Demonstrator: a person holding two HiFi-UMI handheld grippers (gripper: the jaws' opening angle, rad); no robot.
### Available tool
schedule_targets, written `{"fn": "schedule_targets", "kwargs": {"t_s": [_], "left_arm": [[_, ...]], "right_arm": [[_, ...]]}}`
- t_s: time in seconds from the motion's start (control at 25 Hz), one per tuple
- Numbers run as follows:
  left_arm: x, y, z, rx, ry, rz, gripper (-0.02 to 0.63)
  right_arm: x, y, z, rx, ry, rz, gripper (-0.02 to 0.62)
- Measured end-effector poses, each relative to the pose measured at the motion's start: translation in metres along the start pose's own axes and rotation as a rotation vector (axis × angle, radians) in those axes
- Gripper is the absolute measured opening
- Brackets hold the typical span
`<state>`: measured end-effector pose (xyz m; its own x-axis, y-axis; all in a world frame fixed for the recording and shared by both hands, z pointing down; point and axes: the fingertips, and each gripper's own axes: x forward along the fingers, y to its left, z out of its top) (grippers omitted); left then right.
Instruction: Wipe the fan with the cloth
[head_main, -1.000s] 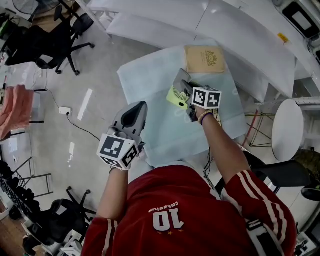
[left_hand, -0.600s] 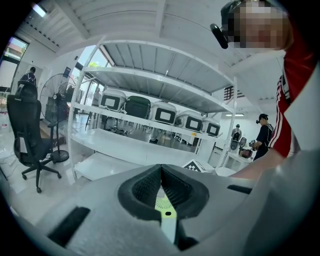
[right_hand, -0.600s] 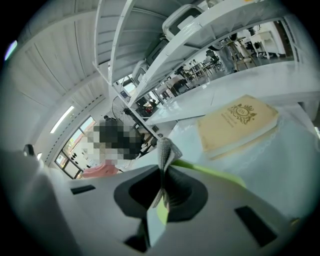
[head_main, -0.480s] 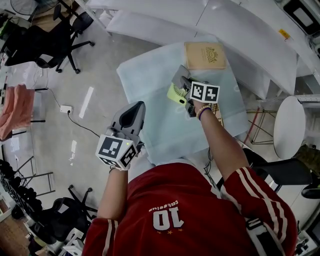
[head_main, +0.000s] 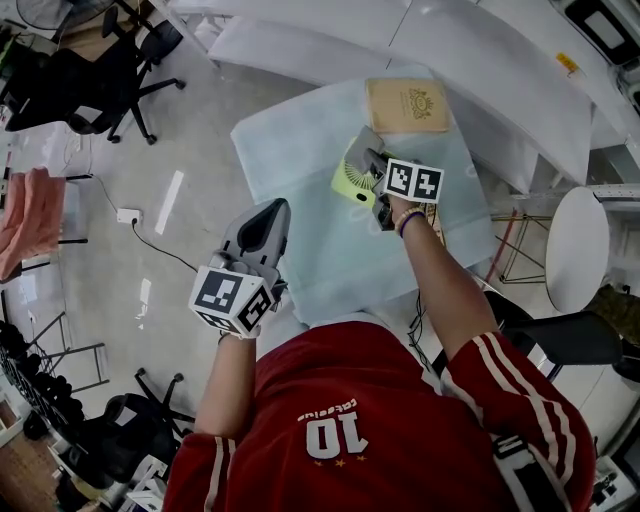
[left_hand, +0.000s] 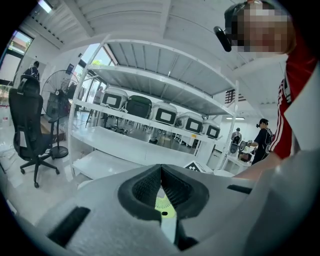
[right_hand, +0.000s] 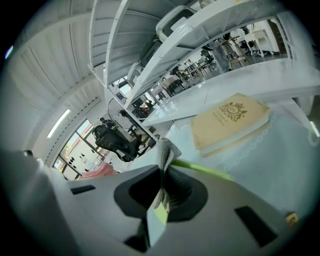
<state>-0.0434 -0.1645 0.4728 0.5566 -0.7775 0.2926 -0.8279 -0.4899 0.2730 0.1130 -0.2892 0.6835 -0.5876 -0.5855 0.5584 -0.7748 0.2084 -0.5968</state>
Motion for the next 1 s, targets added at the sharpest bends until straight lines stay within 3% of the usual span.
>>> {"fn": "schedule_targets", "kwargs": {"t_s": [1.0], "left_arm": [[-0.001, -0.016, 0.008, 0.014, -0.008, -0.016, 0.005]], "right_arm": [[-0.027, -0.028, -0.009, 0.025, -0.016, -0.048, 0.02]]}}
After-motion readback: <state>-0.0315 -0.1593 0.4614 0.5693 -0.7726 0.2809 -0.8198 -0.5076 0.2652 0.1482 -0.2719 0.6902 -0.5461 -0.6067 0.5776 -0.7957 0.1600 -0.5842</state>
